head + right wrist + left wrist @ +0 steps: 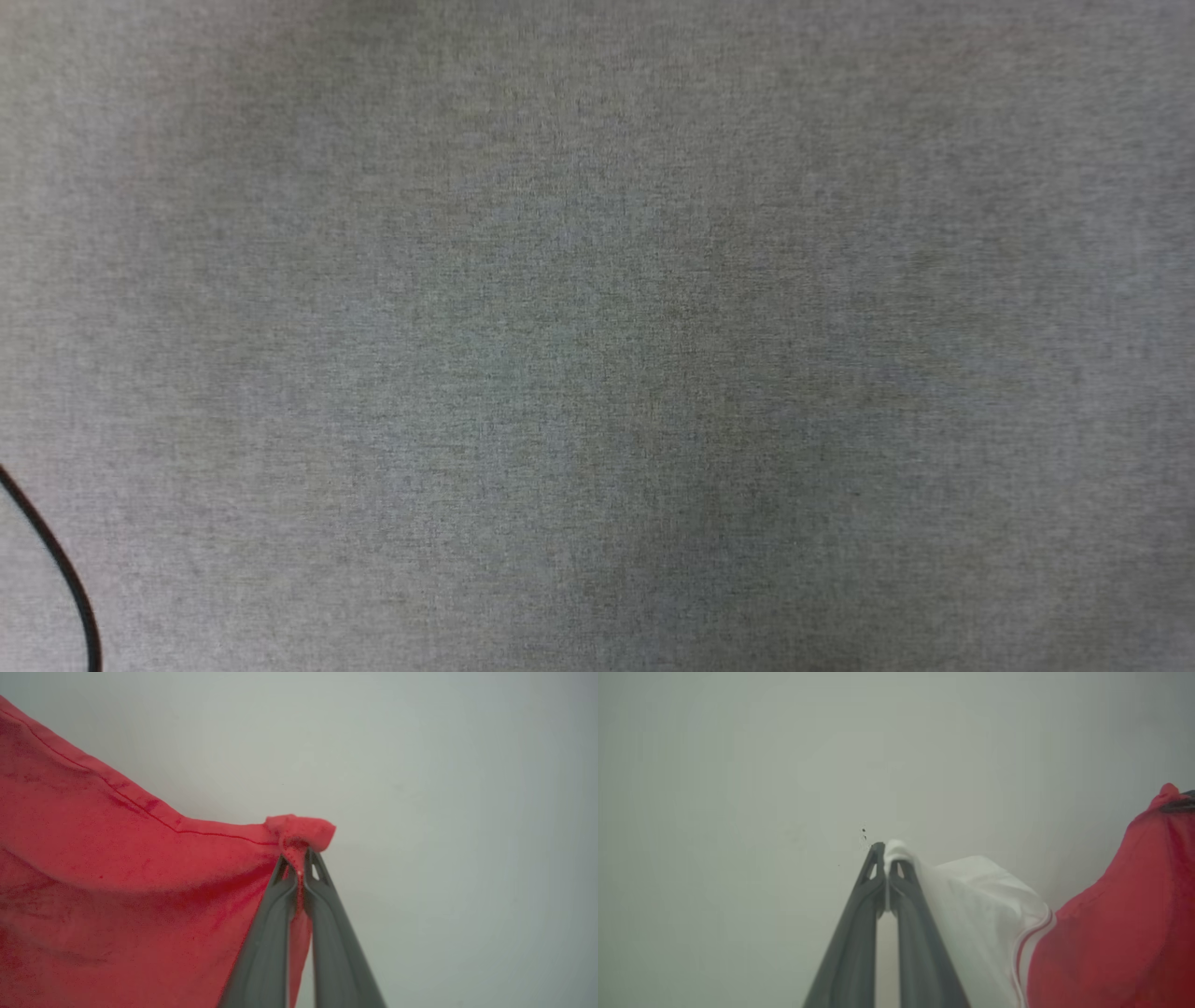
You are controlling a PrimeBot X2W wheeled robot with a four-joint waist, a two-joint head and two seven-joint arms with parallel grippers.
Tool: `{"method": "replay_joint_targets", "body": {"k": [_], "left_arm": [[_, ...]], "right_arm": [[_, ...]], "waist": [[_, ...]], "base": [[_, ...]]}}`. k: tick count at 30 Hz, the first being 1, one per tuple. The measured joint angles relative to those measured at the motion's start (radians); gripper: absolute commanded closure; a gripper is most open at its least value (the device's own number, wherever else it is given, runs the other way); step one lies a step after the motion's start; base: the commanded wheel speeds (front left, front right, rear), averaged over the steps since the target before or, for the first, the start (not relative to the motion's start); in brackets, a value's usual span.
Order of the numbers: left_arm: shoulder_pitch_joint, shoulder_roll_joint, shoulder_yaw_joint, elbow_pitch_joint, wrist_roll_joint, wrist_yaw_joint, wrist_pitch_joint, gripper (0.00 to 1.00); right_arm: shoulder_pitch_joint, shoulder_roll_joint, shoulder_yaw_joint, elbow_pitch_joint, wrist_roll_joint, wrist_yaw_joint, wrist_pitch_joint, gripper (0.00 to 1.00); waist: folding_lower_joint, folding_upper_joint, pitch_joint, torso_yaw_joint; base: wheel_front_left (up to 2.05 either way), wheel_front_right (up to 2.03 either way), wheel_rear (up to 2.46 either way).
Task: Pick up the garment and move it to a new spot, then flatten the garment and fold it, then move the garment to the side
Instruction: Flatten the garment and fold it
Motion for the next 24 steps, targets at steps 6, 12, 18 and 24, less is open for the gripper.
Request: {"method": "replay_joint_targets", "body": {"k": [6, 12, 18, 24], "left_arm": [[-0.006, -0.004, -0.038, 0.1, -0.035, -0.003, -0.049, 1.0], [0.063, -0.003, -0.106, 0.142, -0.079, -0.003, -0.106, 1.0], [0.21, 0.021, -0.143, 0.146, -0.122, -0.003, -0.151, 1.0], [0.404, 0.04, -0.152, 0.088, -0.151, 0.002, -0.172, 1.0]], "right_arm": [[-0.039, 0.023, 0.074, 0.097, 0.023, 0.0, -0.047, 1.0], [0.002, 0.031, 0.157, 0.173, 0.063, 0.0, -0.118, 1.0], [0.106, 0.049, 0.222, 0.208, 0.126, 0.0, -0.191, 1.0], [0.258, 0.015, 0.298, 0.19, 0.182, 0.0, -0.242, 1.0]], "waist": [[0.0, 0.0, 0.047, 0.006], [0.0, 0.0, 0.06, 0.002], [0.0, 0.0, 0.036, -0.001], [0.0, 0.0, -0.015, 0.004]], "base": [[0.0, 0.0, 0.0], [0.0, 0.0, 0.0], [0.0, 0.0, 0.0], [0.0, 0.0, 0.0]]}}
